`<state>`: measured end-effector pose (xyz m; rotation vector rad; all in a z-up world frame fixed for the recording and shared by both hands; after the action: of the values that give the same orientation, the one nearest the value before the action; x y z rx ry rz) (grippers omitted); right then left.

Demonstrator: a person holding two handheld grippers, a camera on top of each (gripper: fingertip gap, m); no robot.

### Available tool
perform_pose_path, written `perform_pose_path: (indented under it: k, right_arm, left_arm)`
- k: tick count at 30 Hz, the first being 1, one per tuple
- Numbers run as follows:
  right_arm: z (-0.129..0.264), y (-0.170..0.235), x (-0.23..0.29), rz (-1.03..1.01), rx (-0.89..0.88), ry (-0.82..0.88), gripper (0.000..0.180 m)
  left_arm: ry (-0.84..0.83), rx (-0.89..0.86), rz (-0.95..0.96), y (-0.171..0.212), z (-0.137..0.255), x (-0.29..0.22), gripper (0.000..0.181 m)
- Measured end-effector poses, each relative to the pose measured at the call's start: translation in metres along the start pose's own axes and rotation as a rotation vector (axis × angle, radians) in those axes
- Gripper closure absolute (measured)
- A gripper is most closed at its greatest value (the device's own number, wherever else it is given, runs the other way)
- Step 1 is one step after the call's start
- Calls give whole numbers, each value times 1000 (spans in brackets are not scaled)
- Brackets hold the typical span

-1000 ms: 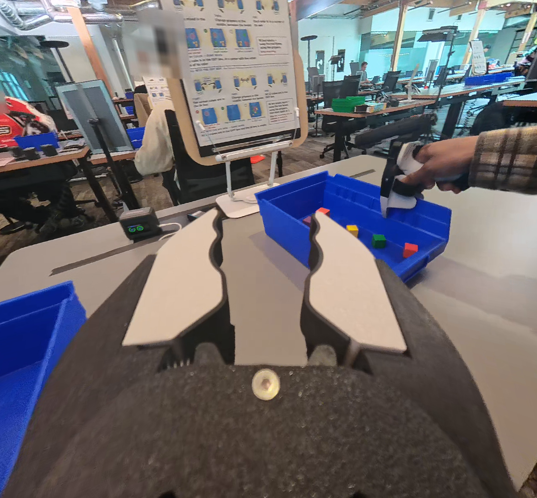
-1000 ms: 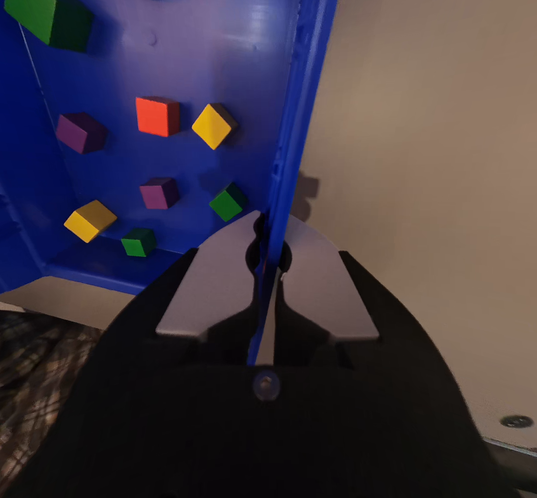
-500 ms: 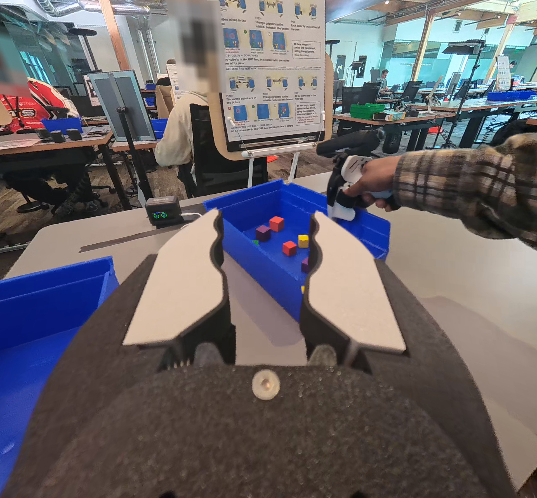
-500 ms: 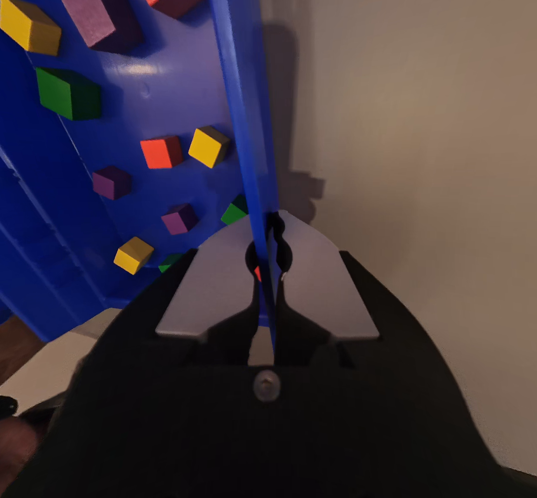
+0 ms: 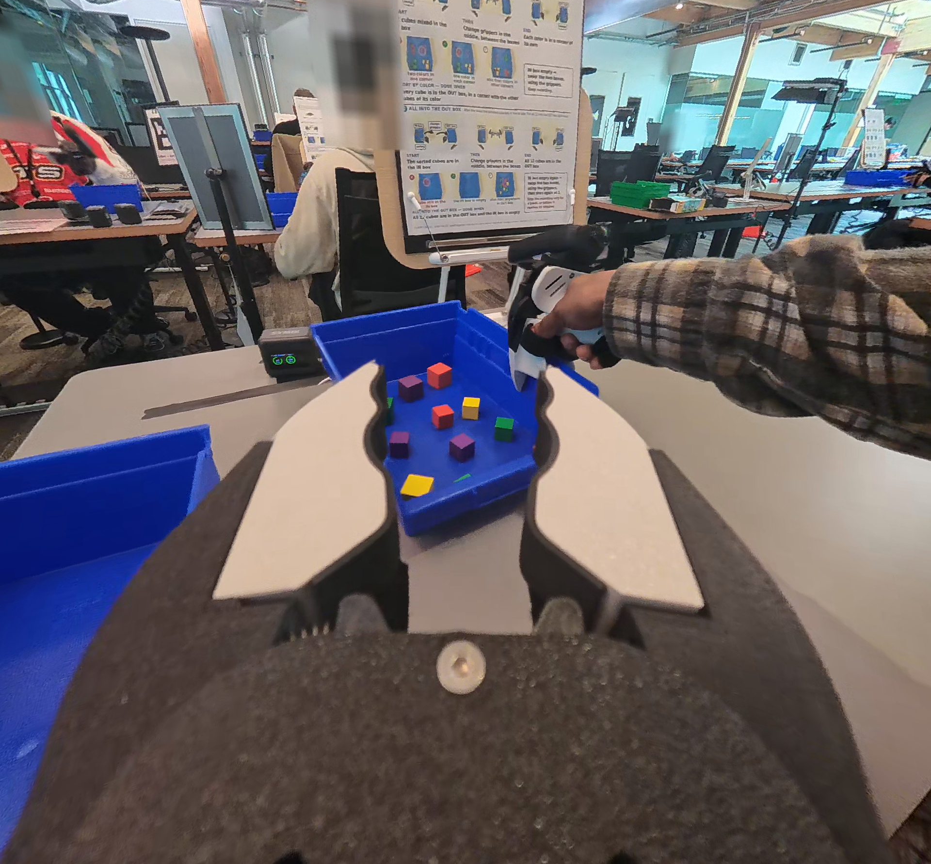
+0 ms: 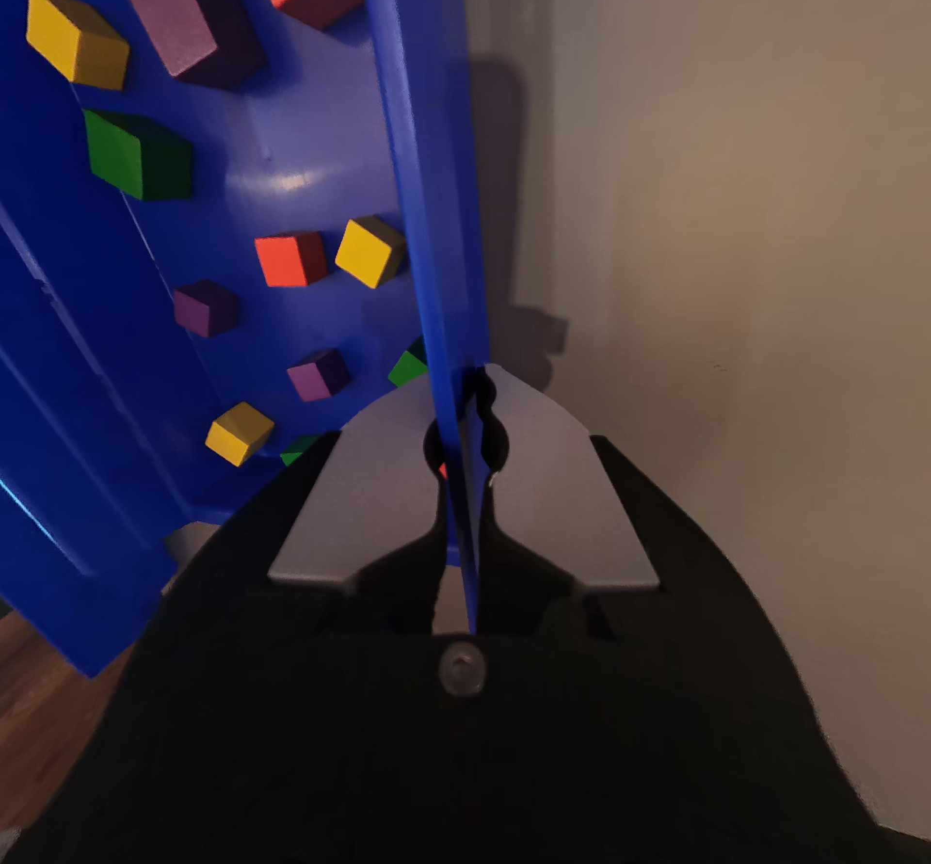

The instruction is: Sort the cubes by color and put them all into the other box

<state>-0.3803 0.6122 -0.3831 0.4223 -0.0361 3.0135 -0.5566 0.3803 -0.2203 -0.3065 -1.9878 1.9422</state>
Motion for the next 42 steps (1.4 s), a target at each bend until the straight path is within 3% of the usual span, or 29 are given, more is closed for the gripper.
perform_pose_path:
  k: [14, 18, 22, 27, 31, 33, 37, 40, 42]
  right_arm:
    - [-8, -8, 29, 1, 1, -55, 169]
    - [2, -6, 34, 37, -2, -204, 154]
    - [33, 9, 33, 202, -42, -397, 152]
    - [81, 68, -6, 559, -240, -631, 150]
    - [96, 112, -69, 785, -513, -737, 111]
    - [98, 129, -101, 820, -621, -789, 106]
    - [96, 157, -150, 779, -667, -913, 112]
    - [100, 171, -172, 728, -672, -986, 123]
    - [103, 180, -182, 730, -679, -999, 129]
  left_arm:
    - [0, 28, 1, 6, 0, 5, 124]
    - [-17, 55, -48, 8, 2, 8, 118]
    - [-60, 123, -130, 13, 11, 19, 104]
    - [-154, 301, -240, 25, 36, 48, 87]
    - [-211, 552, -289, 56, 54, 74, 77]
    - [-215, 721, -285, 79, 60, 84, 71]
    - [-167, 1012, -270, 119, 58, 94, 79]
    - [-126, 1126, -192, 136, 53, 102, 111]
    - [-79, 1176, -127, 143, 50, 103, 146]
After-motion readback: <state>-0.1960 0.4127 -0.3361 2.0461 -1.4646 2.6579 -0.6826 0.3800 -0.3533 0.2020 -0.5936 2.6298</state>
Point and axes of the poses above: each gripper's, where its closed fingertips meet, z back along the fingers, y out of its underside, x = y × z across the jaws, the point moved 2 cm from there along z, back along the fingers, and after that the axes turned 6 degrees about -z, right-handed, at the moved point
